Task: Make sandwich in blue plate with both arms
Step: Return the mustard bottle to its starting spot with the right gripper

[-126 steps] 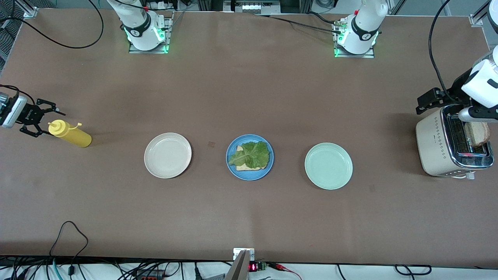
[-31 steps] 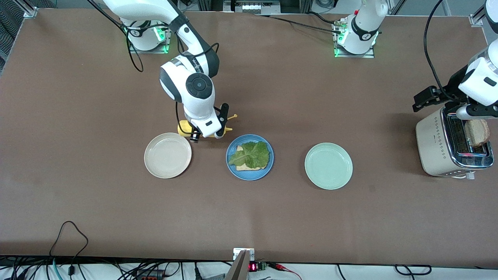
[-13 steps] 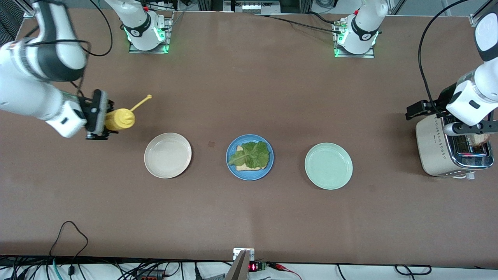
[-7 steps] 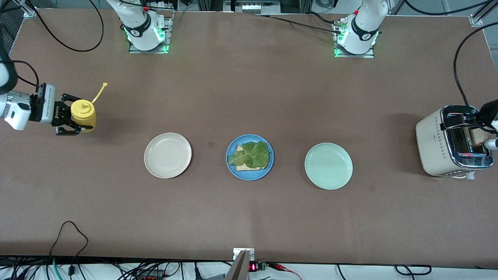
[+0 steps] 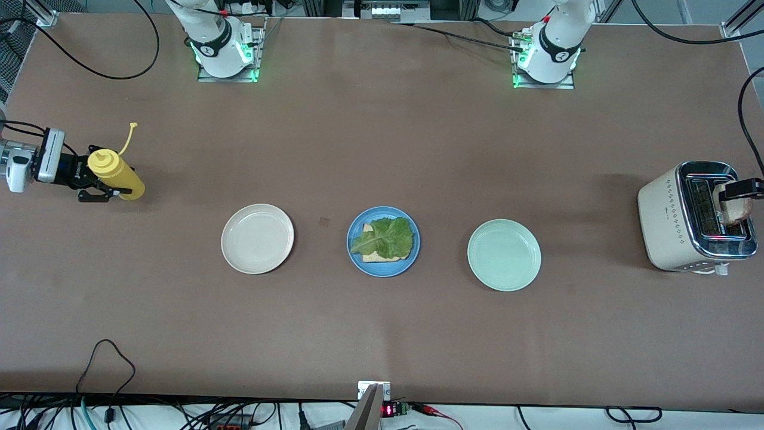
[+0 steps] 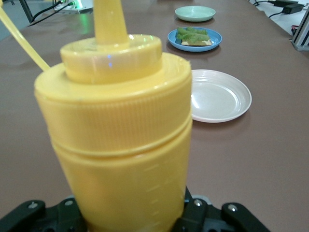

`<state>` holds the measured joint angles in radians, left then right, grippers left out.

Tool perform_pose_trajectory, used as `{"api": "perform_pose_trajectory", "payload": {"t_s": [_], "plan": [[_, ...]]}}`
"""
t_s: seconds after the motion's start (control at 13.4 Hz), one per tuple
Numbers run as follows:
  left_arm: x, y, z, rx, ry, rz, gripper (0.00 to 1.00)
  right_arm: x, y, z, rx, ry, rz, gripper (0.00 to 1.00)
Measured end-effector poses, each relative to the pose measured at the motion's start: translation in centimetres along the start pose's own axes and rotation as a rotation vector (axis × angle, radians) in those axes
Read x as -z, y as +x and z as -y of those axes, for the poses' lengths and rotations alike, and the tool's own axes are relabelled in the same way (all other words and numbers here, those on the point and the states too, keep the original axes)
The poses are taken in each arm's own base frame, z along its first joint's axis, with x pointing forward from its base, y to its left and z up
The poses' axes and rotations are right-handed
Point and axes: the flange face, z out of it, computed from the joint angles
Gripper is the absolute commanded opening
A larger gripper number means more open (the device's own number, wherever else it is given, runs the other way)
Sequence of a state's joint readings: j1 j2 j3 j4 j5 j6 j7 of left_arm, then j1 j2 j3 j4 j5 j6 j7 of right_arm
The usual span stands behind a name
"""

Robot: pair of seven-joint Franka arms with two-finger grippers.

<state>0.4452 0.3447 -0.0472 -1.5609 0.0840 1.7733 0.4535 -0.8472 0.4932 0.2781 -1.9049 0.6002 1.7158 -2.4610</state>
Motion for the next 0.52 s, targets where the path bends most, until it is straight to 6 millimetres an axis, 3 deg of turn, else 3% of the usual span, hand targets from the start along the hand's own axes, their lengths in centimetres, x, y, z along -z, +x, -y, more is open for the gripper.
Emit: {"api": "perform_pose_trajectory", "payload": {"t_s": [0.37, 0.45, 0.52], "plan": [[-4.5, 0.0, 4.0, -0.139, -0.018, 0.007, 1.0, 0.5, -5.8, 1.3, 0.004, -0.021, -0.095, 0.0], [-5.3, -0.1, 4.5, -0.152, -0.025, 0.012, 0.99, 0.6, -6.8, 1.5, -0.001, -0.028, -0.107, 0.0], [-5.8, -0.2, 4.9, -0.163, -0.03, 0.018, 0.91, 0.8, -7.6, 1.7, -0.008, -0.036, -0.116, 0.0]]}}
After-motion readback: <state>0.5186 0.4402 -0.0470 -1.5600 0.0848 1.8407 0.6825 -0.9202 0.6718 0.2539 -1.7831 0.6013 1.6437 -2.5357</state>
